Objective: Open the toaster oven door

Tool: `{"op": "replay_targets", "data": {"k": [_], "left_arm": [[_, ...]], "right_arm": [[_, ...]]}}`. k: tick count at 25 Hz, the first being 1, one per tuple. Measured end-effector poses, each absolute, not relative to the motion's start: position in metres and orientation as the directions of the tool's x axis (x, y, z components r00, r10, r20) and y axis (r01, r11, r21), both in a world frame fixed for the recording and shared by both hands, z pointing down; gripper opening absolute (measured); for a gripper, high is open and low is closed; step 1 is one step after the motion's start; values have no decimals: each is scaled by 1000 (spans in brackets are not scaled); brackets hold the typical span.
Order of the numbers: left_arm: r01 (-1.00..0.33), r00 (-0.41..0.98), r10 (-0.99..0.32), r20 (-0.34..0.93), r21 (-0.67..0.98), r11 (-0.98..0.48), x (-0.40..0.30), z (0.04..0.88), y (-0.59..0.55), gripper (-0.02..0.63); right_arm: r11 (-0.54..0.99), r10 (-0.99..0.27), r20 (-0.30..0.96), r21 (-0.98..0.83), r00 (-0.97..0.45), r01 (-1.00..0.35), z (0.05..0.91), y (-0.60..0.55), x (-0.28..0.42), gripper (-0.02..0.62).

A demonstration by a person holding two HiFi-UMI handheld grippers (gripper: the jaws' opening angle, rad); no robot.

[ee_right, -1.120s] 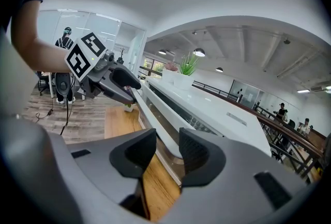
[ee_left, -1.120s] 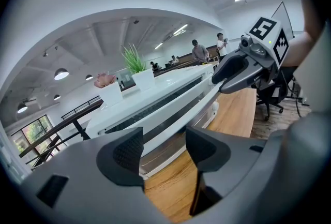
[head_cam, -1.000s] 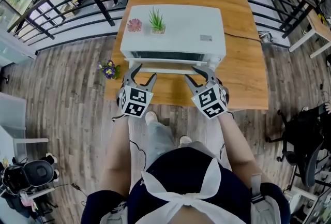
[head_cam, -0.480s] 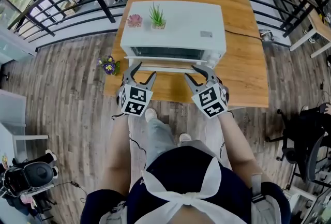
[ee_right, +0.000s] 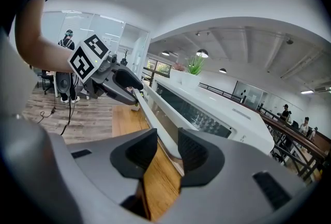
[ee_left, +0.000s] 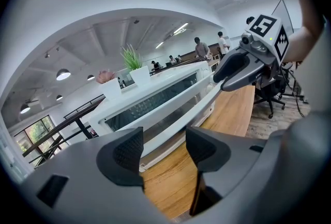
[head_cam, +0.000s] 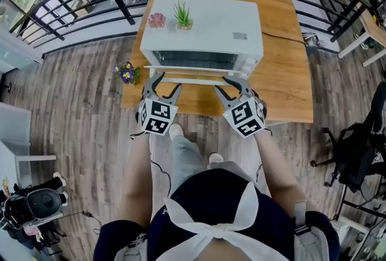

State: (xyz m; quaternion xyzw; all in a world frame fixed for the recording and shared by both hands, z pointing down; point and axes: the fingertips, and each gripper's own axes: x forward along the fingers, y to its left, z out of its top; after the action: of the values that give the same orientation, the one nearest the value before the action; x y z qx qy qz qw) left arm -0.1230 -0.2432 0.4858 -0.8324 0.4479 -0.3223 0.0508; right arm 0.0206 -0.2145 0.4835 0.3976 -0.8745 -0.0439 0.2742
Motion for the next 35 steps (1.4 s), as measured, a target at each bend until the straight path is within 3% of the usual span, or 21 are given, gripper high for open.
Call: {"op": "replay_targets", "data": {"k": [19,26,35], "left_arm": [[-712,386,-779,493,-378,-592,-125,496,-232,258],[-715,382,-784,490,-380,-586,-126,495,-229,258],[-716,375,-784,495,-382,-584,-126,498,-224,259]], "right_arm": [[693,-695,470,233,-545,-683,489,-198,18,149],[640,-754,401,268,-520,-721,468,-202,26,135],[640,-758,431,350,-489,-684,469,-216,33,129]]}}
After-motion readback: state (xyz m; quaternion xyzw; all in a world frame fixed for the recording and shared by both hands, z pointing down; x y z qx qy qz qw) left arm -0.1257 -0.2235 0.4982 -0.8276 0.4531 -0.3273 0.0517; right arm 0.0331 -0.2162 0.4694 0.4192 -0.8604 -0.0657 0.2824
